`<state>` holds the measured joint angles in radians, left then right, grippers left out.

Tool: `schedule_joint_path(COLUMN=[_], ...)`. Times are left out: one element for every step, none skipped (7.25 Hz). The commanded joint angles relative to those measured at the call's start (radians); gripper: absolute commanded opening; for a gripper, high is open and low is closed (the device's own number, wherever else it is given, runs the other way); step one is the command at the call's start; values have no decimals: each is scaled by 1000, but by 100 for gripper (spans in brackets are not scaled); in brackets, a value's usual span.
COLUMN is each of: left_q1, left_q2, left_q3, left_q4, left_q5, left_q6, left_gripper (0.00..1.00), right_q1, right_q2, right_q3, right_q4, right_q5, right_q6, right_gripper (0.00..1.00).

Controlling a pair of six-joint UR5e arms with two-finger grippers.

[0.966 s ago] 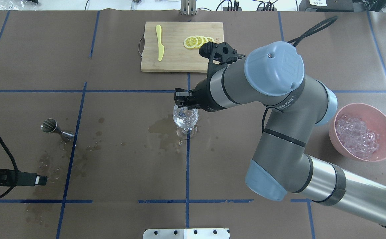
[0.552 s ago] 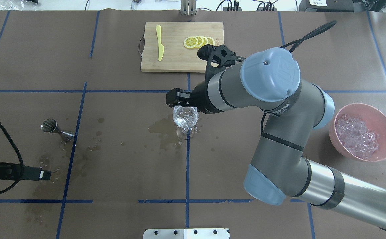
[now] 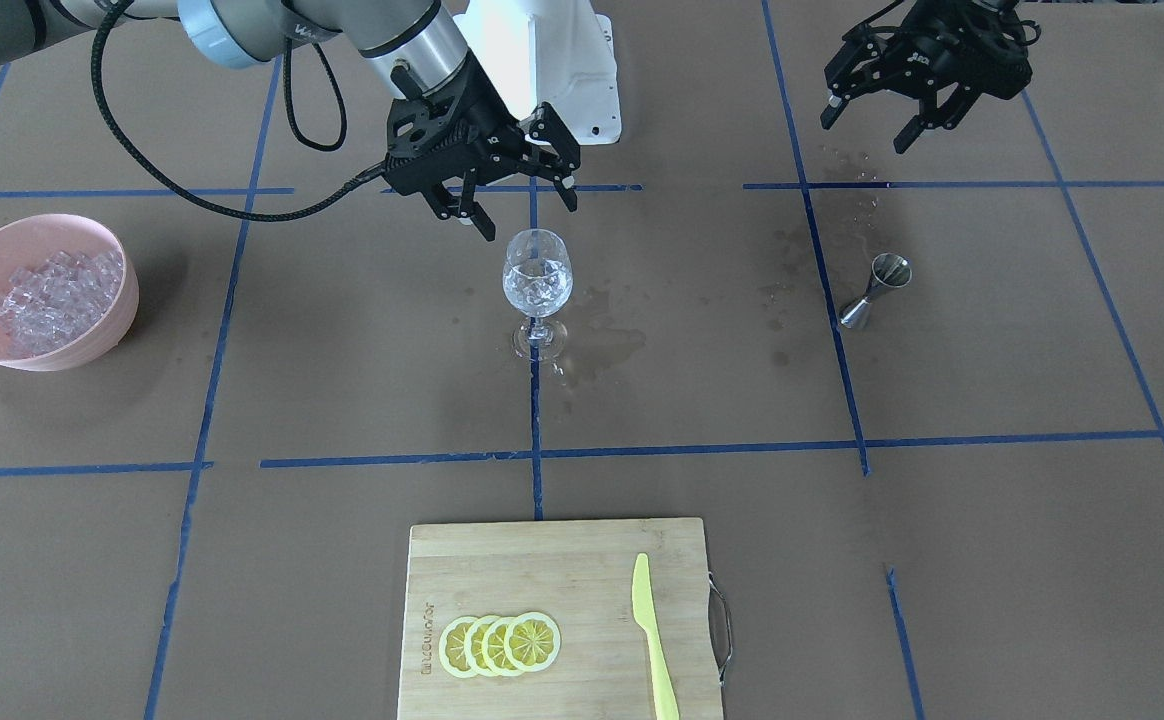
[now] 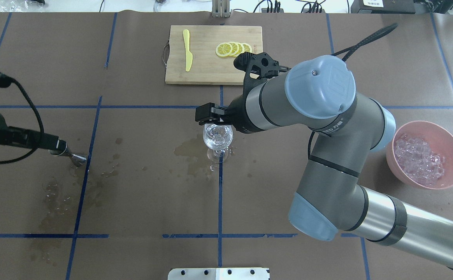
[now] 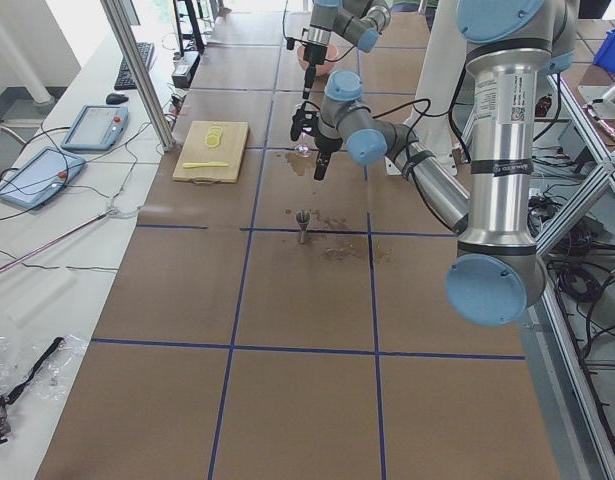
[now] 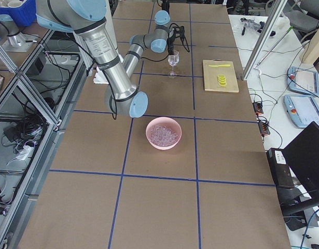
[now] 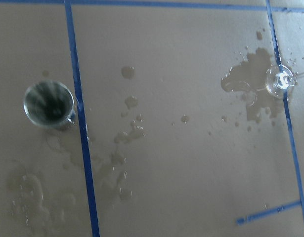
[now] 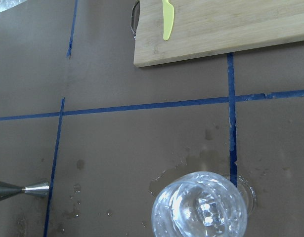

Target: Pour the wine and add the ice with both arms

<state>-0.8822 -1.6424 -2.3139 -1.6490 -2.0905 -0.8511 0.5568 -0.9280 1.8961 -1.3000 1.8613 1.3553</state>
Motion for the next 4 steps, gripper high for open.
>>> schedule_joint_path(left_q1=[-136, -164, -232, -339], left_q2=[-204, -223, -232, -244], left_q3=[89, 132, 190, 271], left_q4=[213, 213, 206, 201], left_q5=[0, -2, -17, -101], left_q6=[185, 252, 320, 439], left_gripper=[100, 100, 100, 100], right_q1=[37, 72, 122, 202], right_q2=[-18, -40, -75, -121], right_q3=[43, 63, 73, 72], right_q4=[-71, -100, -128, -174], right_q5=[9, 10, 30, 86], right_q6=[-16, -43, -100, -231], right_gripper=[100, 100, 100, 100])
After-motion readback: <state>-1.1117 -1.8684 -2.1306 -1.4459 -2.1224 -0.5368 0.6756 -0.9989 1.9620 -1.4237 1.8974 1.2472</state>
